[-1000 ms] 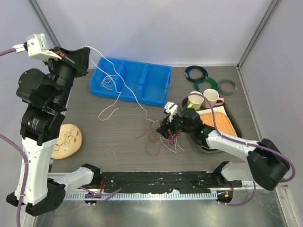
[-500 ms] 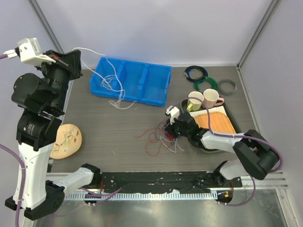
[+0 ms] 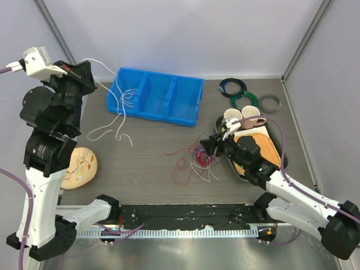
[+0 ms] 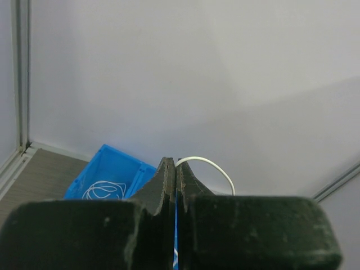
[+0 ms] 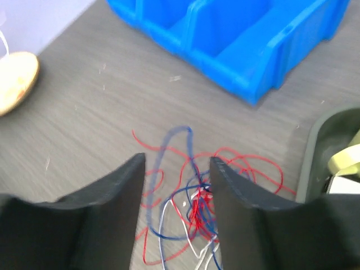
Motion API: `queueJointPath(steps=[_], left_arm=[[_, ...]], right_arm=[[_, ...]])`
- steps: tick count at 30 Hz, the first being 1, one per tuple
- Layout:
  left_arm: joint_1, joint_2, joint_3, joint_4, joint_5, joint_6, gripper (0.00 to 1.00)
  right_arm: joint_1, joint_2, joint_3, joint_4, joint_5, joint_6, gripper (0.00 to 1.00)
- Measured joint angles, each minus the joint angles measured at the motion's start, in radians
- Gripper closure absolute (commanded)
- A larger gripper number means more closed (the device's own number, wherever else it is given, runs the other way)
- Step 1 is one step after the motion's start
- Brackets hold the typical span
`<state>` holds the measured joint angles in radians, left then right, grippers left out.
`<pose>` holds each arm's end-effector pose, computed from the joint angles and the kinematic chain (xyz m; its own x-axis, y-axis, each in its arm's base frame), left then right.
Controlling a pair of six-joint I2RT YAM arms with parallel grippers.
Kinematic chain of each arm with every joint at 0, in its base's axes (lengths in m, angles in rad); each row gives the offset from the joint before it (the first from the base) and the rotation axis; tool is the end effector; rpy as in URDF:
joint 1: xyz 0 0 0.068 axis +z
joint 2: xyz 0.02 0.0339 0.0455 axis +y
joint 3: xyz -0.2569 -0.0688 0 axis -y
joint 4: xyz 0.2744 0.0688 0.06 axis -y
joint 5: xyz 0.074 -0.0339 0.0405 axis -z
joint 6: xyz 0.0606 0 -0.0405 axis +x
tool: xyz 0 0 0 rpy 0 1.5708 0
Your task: Untangle the cables
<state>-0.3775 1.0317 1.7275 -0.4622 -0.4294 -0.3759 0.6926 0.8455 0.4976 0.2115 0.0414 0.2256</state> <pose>0.1821 -0.0451 0.5858 0.2153 -0.4445 -0.8695 0.0405 0.8937 -0.4468 0.2027 0.1649 0.2503 -0.2377 0.0932 -0.9669 -0.5677 0.7944 0.2161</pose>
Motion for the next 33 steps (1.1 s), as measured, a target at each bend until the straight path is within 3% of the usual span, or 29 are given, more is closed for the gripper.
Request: queueJointPath(steps=[5, 13, 24, 33], left_arm=[[0.000, 0.057, 0.000, 0.032, -0.061, 0.048, 1.00], [0.001, 0.214, 0.020, 0.084, -0.164, 0.146, 1.00], [0.097, 0.400, 0.249, 0.110, -0.163, 0.200, 1.00], [0.232, 0.539, 0.355, 0.144, -0.072, 0.166, 1.00]], right_arm=[[0.000, 0.029, -0.027, -0.035, -0.121, 0.004, 0.24], [0.000, -0.061, -0.072, -0.003, -0.254, 0.011, 0.23], [0.000, -0.068, -0.099, 0.021, -0.232, 0.013, 0.22], [0.000, -0.014, -0.099, 0.028, -0.211, 0.004, 0.22]])
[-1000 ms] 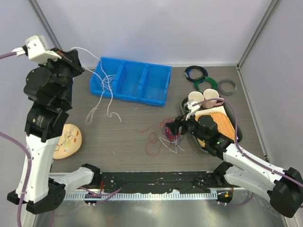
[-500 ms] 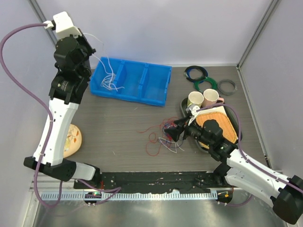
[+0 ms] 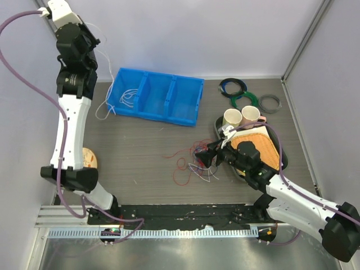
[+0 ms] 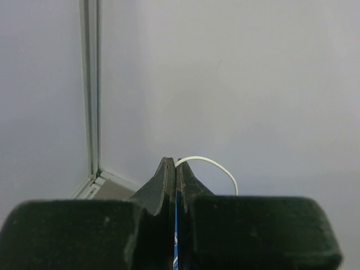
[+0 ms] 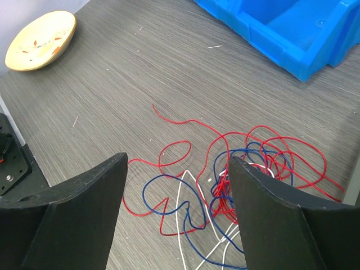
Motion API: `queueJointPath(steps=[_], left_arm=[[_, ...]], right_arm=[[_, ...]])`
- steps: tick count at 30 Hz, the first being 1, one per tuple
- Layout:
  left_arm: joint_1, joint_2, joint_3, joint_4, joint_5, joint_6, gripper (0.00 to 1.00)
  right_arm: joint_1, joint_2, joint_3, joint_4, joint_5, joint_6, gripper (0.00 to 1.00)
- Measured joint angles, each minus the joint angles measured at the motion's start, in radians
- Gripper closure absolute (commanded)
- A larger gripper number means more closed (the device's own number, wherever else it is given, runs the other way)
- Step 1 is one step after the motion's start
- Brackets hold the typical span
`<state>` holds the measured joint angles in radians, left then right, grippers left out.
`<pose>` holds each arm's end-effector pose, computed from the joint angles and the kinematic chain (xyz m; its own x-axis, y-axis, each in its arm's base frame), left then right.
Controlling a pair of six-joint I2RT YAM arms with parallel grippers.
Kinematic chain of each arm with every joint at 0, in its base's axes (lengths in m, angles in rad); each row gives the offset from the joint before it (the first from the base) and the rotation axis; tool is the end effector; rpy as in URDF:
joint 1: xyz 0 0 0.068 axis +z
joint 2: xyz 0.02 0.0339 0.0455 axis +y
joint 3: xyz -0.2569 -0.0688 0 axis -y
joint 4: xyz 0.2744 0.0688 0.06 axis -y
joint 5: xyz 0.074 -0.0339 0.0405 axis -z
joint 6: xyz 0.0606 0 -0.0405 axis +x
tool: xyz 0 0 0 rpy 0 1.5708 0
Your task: Untangle the cables
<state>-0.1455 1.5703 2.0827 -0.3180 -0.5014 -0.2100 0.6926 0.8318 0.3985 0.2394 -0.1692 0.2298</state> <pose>0.3548 -0.0226 0.5818 0.2577 -0.2225 -0.9403 -0.2922 0.9096 -0.2953 0.1877 0.1690 0.2169 -0.3167 0.0290 -0.9481 -0.7029 0.6639 0.2551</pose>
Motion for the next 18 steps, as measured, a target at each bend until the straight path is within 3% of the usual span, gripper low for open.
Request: queueJointPath(steps=[6, 11, 18], left_arm=[[0.067, 0.163, 0.064, -0.024, 0.095, -0.074, 1.00], [0.074, 0.240, 0.084, -0.037, 0.134, -0.117, 1.00], [0.073, 0.339, 0.225, -0.029, 0.138, -0.137, 1.00]], right_arm=[[0.000, 0.013, 0.000, 0.006, 0.019, -0.019, 0.22], [0.000, 0.028, 0.000, 0.019, 0.037, -0.036, 0.23], [0.000, 0.056, 0.000, 0.030, 0.073, -0.054, 0.23]])
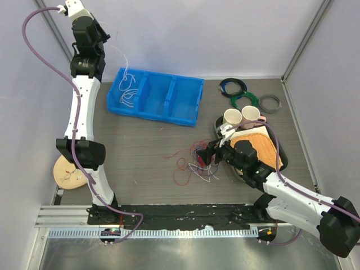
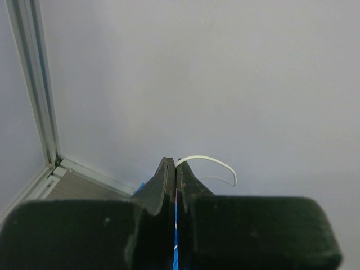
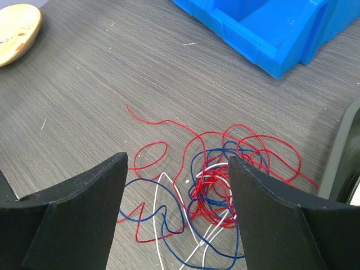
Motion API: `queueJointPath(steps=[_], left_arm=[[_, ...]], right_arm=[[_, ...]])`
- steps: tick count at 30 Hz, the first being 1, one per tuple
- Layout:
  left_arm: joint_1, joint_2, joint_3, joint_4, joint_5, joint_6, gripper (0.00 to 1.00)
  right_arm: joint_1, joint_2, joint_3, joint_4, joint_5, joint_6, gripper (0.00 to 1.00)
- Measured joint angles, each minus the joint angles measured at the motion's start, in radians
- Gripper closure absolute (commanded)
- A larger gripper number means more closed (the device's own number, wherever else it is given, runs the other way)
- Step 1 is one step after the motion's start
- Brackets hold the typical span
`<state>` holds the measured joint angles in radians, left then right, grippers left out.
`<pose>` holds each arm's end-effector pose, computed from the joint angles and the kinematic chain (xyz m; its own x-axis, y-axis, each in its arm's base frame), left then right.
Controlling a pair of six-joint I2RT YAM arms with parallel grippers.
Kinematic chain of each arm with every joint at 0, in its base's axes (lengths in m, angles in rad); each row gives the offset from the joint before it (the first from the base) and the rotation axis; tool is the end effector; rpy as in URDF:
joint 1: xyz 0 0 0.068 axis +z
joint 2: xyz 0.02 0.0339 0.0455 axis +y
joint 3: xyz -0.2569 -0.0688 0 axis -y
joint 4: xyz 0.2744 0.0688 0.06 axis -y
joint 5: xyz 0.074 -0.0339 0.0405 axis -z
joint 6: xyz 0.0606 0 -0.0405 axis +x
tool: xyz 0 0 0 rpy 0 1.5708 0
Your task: Untangle the cables
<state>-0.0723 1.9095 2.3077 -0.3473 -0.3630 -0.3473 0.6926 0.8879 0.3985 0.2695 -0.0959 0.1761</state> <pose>0.4658 -0.0122 0.5242 0.1451 -0.3295 -0.9329 -0.2518 0.8996 -0.3569 0.1959 0.1701 0.2075 -0.2892 -0.0134 -0.9572 -0.6672 0.7199 0.1915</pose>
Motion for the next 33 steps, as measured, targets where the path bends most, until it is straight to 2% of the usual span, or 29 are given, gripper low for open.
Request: queueJointPath(steps=[6, 12, 20, 33], left_arm=[[0.000, 0.012, -0.038, 0.035, 0.005, -0.040, 1.00], [0.000, 0.014, -0.226, 0.080, 0.006, -0.070, 1.00], [0.000, 0.063, -0.368, 0.082, 0.007, -0.098, 1.00], [0.023, 0.283, -0.360, 0.031, 0.037, -0.163, 1.00]], right_arm=[[0.000, 0.033, 0.000, 0.000, 0.023, -0.013, 0.22], [0.000, 0.042, 0.000, -0.001, 0.031, -0.016, 0.22], [0.000, 0.042, 0.000, 0.000, 0.031, -0.016, 0.23], [0.000, 0.056, 0.001, -0.001, 0.035, -0.016, 0.22]])
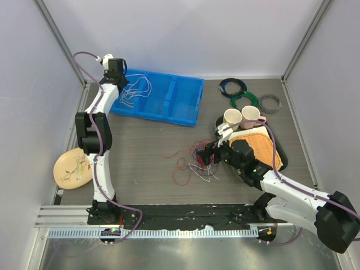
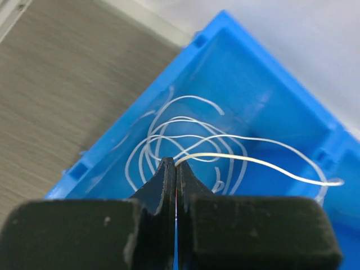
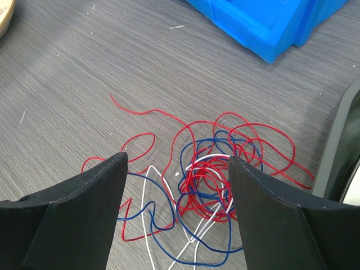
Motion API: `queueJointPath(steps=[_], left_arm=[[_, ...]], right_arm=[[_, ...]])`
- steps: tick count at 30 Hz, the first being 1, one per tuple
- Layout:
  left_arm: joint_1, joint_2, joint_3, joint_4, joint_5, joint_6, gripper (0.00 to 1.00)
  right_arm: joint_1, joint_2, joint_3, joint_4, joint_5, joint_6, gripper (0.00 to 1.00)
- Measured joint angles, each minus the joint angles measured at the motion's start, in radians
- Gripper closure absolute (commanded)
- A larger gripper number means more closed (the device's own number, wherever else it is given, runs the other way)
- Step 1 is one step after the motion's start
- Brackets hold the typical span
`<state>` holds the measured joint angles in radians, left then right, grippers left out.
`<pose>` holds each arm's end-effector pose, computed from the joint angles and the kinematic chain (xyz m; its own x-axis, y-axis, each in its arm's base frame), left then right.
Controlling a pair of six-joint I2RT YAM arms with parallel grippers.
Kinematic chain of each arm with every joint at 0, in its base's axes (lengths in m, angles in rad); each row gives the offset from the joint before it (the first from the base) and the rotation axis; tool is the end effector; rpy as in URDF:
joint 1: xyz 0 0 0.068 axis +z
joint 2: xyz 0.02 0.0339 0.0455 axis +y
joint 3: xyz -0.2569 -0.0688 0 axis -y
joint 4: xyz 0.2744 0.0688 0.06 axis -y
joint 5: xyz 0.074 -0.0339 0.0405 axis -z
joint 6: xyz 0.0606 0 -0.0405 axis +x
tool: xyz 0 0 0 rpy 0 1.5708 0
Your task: Untangle the cables
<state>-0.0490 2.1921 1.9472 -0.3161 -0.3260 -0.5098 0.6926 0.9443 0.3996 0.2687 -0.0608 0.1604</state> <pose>0.5618 -0.0081 0.2442 -0.3543 -0.4455 -0.8222 -0.4552 0.8502 -0.2645 0.2012 0.1718 0.1941 -0.3160 -0.0551 -0.9472 -0.6401 0.7492 0.1700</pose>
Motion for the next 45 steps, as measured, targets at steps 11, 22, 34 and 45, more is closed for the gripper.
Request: queueJointPath(steps=[11, 22, 34, 45], left_arm=[[0.103, 0.005, 0.032, -0.100, -0.054, -0.108, 1.00], [0.122, -0.052, 0.016, -0.096, -0.109, -0.107, 1.00], [0.030, -0.056, -0.089, 0.006, 0.040, 0.007, 1.00], [-0.003, -0.024, -0.021, -0.027, 0.053, 0.032, 0.14]], right_arm=[[0.000, 0.028, 0.001, 0.000, 0.000, 0.000, 0.22], [0.000, 0.039, 0.001, 0.000, 0.000, 0.000, 0.23], [0.000, 0.045, 0.003, 0.000, 0.000, 0.000, 0.22], [0.000, 0.045, 0.003, 0.000, -0.003, 0.000, 0.22]])
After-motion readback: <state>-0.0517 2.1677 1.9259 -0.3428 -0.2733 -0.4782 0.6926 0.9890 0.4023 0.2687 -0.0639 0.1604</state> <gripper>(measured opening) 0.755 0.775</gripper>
